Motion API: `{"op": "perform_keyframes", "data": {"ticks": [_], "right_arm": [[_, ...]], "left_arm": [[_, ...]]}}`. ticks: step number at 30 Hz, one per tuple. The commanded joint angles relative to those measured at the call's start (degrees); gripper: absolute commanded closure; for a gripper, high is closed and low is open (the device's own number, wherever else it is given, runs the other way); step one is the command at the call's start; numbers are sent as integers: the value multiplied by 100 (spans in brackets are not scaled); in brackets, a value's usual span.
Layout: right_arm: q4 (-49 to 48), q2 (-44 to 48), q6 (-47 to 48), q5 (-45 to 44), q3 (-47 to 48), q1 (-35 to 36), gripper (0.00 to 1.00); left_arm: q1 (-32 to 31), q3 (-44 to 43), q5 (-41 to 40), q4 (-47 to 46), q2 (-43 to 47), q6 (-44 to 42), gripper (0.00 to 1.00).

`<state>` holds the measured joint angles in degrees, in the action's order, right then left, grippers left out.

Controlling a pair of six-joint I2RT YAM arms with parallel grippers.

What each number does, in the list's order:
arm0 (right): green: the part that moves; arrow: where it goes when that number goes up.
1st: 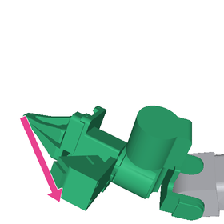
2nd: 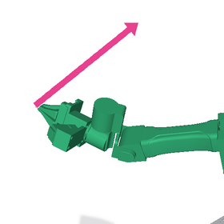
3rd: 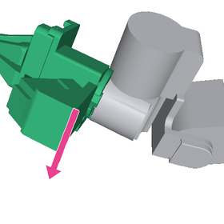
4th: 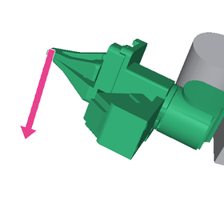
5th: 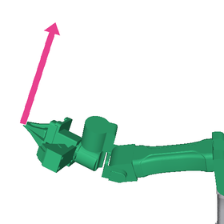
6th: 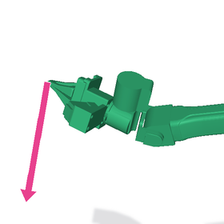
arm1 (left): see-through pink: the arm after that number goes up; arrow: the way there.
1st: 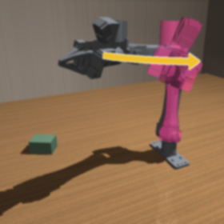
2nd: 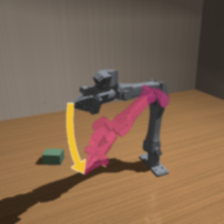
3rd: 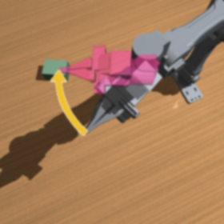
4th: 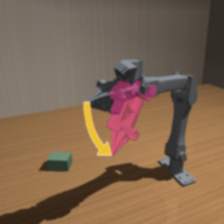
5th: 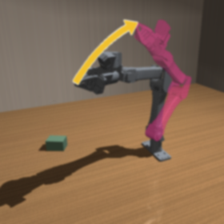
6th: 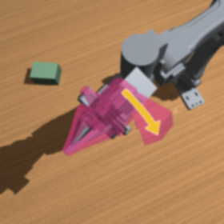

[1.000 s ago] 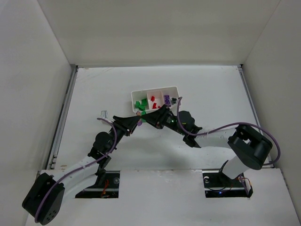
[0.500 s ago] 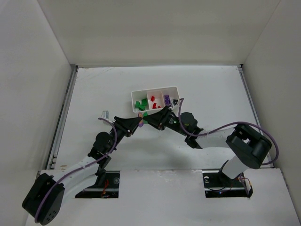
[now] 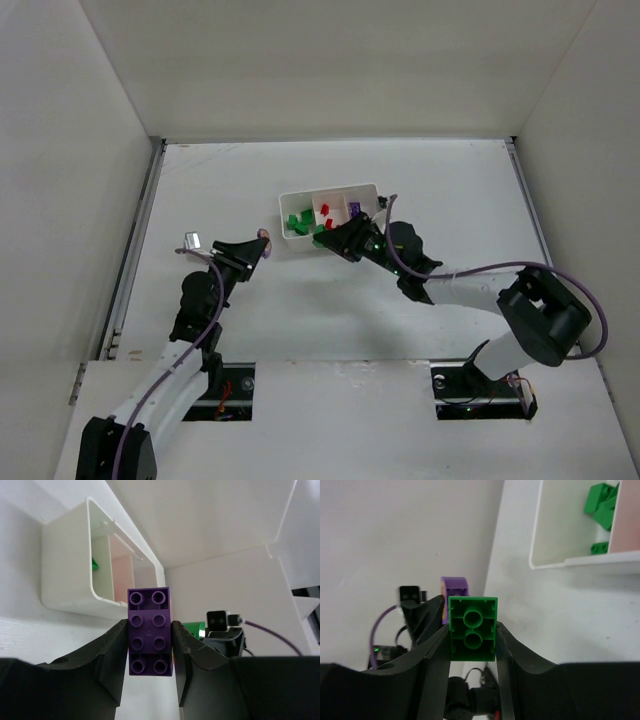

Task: Sort the legos into containers by color

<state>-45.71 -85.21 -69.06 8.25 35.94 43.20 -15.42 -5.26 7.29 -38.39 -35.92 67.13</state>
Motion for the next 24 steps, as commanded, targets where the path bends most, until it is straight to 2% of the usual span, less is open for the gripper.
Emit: {"op": "perform_keyframes", "data": {"ticks": [1,5,14,21,24], "right_arm": [[1131,-223,997,-262,903,35,70],[2222,-750,1701,-815,1861,52,69],[3753,-1875,2546,-1317,3813,79,65],[4062,-2219,2713,-1572,4280,105,58],[4123,-2254,2748,-1572,4351,105,45]], "left_arm": [[123,-379,167,324,-54,-622,89],[79,-458,71,324,-406,-842,89],[8,-810,-79,350,-723,-1158,88],[26,-1074,-79,447,-987,-1273,87],[0,-1161,-122,490,-1101,-1273,87]]}}
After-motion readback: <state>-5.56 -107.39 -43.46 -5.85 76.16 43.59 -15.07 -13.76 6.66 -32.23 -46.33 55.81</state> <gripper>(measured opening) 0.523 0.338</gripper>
